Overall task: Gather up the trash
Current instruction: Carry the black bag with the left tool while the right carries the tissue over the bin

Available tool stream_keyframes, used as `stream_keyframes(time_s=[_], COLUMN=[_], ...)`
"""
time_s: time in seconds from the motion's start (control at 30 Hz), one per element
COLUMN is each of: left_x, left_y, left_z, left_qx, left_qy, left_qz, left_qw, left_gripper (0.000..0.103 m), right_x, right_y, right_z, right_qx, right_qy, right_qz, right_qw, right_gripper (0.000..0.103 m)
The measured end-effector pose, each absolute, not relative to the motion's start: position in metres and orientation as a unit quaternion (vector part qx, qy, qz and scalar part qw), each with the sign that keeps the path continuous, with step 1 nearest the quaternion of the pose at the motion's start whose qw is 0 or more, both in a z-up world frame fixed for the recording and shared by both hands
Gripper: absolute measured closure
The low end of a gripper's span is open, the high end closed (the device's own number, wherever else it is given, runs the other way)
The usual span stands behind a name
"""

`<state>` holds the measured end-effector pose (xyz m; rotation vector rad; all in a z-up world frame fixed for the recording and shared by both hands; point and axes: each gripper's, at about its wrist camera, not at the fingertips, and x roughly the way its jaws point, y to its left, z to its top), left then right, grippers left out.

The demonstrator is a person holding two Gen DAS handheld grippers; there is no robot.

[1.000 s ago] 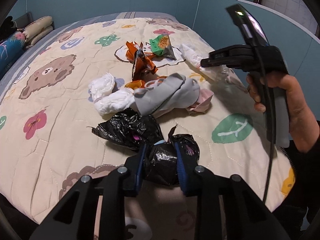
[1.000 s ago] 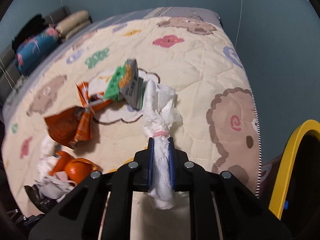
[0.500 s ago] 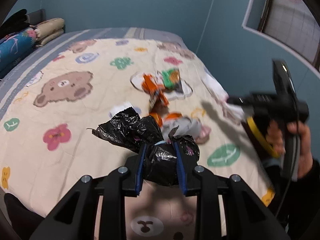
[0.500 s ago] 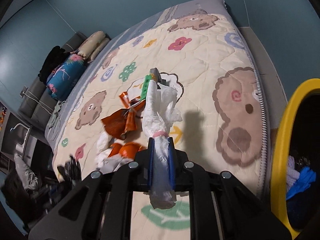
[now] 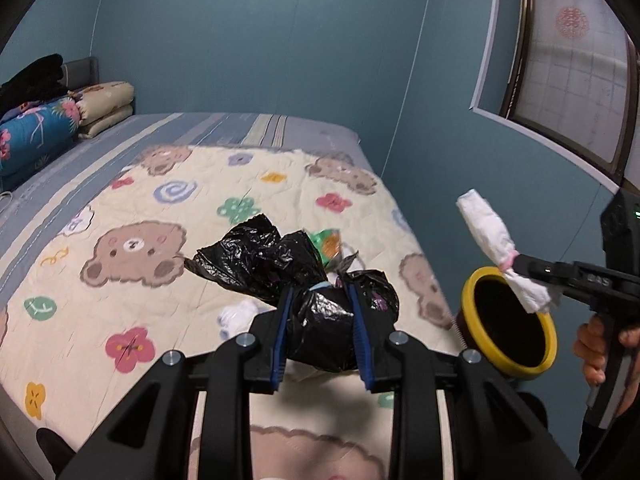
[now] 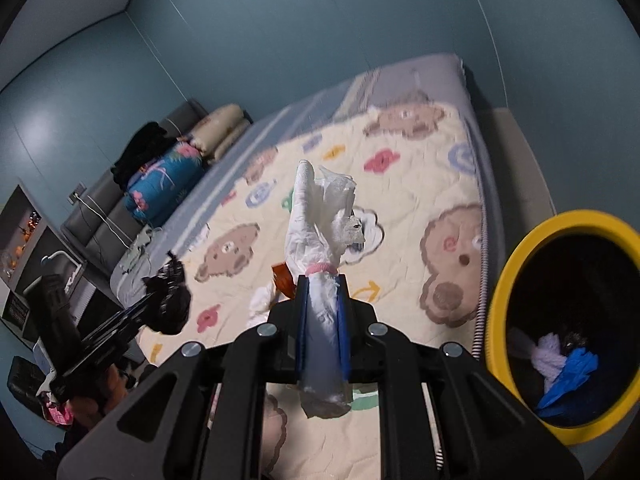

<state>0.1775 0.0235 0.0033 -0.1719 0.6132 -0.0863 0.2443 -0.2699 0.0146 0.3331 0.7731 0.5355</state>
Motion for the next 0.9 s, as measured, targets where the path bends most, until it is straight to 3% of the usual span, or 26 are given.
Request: stream_keyframes(time_s=[0.4, 0.9], left_x=[0.197, 0.236], left_y=[-0.045, -0.148], left_z=[0.032, 0.053], left_qx=[-0.056, -0.021], left_qy=[0.277, 0.257], left_qz=[-0.090, -0.163], left_qw=[0.955, 0.952], left_gripper=[0.077, 0.077], right_x=[0.198, 0.188], right_y=[-0.353, -0.431], right_z=[0.062, 0.067], right_qx=[0.162, 0.171], right_qy=[0.302, 0.270], right_qz=[0.189, 0.099], right_qw=[0.920, 0.942], right_gripper=[0.090, 0.090])
